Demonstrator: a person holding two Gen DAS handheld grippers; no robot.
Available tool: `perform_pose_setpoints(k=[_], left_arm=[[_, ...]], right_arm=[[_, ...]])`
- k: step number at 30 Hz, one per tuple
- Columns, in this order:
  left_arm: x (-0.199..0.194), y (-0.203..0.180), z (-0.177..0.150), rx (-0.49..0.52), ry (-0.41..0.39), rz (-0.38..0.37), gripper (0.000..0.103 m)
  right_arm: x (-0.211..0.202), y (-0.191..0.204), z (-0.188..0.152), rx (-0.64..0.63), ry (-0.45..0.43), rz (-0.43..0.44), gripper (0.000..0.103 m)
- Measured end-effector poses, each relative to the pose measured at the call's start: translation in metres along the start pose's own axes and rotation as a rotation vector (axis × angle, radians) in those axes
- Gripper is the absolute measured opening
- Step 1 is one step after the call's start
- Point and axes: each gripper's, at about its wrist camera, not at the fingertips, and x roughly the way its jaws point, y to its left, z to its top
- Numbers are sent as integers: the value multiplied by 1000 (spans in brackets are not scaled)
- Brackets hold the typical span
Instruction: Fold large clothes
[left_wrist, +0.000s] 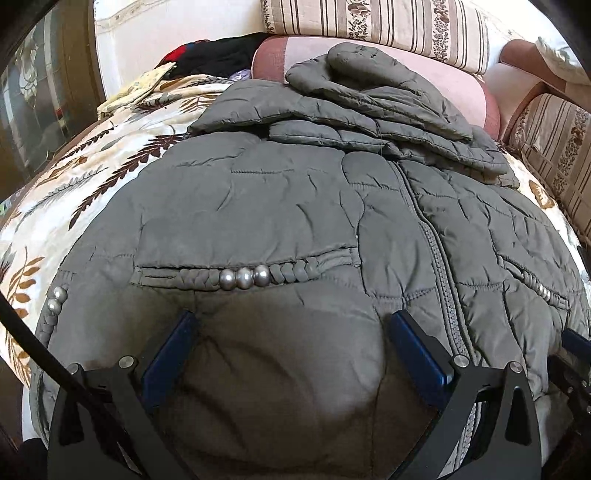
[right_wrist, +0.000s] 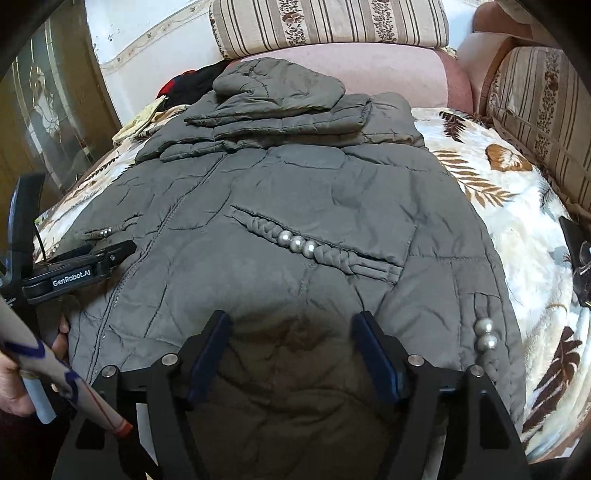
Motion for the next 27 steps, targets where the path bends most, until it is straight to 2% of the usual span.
perform_pose_setpoints(k=[27], left_arm=[[3,2,-1,-5,10,-10,103]], right_arm=[[-7,-9,-6,27,-14,84,81]])
